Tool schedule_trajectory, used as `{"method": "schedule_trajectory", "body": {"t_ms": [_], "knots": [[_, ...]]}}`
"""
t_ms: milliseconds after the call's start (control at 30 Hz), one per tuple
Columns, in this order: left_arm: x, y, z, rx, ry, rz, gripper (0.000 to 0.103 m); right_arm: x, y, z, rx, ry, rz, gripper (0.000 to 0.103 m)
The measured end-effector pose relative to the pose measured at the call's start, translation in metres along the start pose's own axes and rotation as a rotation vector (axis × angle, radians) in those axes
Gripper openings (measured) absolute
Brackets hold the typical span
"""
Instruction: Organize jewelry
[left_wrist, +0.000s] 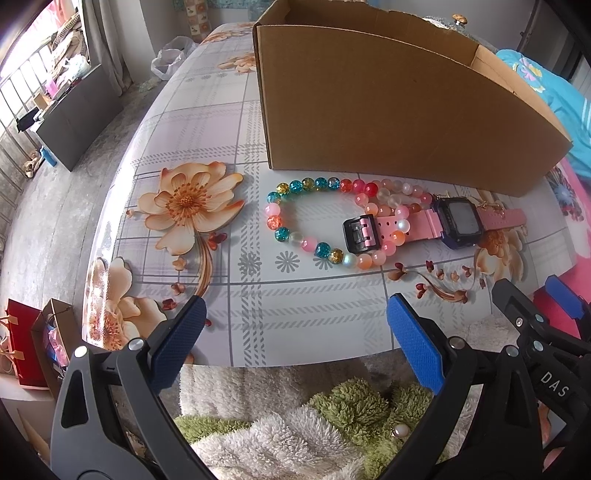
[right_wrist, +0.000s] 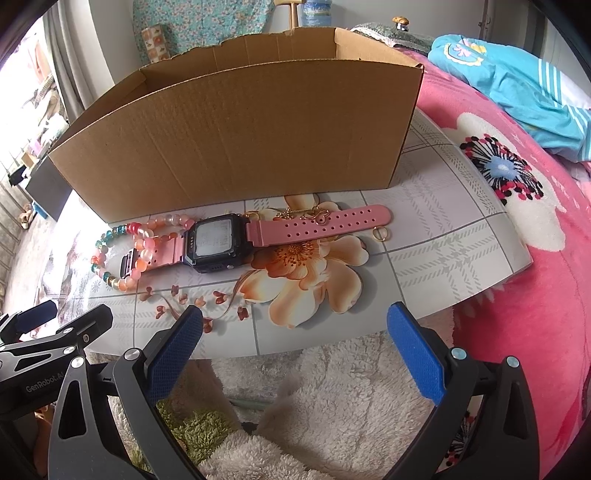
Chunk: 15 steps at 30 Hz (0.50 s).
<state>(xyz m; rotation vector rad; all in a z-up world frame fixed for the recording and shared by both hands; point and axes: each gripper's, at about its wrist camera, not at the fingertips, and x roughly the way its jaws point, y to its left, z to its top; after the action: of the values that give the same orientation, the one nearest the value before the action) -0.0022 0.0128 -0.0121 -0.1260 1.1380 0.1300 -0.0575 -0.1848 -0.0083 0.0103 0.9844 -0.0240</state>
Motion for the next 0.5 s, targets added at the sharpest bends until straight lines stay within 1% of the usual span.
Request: {"method": "schedule_trajectory", "body": {"t_ms": [100, 267, 367, 400, 500], "knots": [[-0.003, 0.000, -0.001, 0.021, -0.029, 0.011, 0.094, -0.001, -0.001, 0.002, 0.002, -0.013, 0.001, 0.097], [-0.013, 0.005, 0.000, 0.055, -0.100, 0.021, 0.095, -0.006, -0.001, 0.005, -0.011, -0.069, 0.013, 0.097], [-0.018, 0.014, 0.004, 0.072, -0.140, -0.006, 0.095, -0.010, 0.000, 0.008, -0.030, -0.118, 0.032, 0.097], [-0.020, 0.017, 0.007, 0.080, -0.157, -0.026, 0.095, -0.012, 0.001, 0.008, -0.037, -0.134, 0.042, 0.097], [-0.028, 0.030, 0.010, 0.099, -0.218, -0.120, 0.095, -0.018, 0.007, 0.010, -0.048, -0.167, 0.102, 0.097]]}}
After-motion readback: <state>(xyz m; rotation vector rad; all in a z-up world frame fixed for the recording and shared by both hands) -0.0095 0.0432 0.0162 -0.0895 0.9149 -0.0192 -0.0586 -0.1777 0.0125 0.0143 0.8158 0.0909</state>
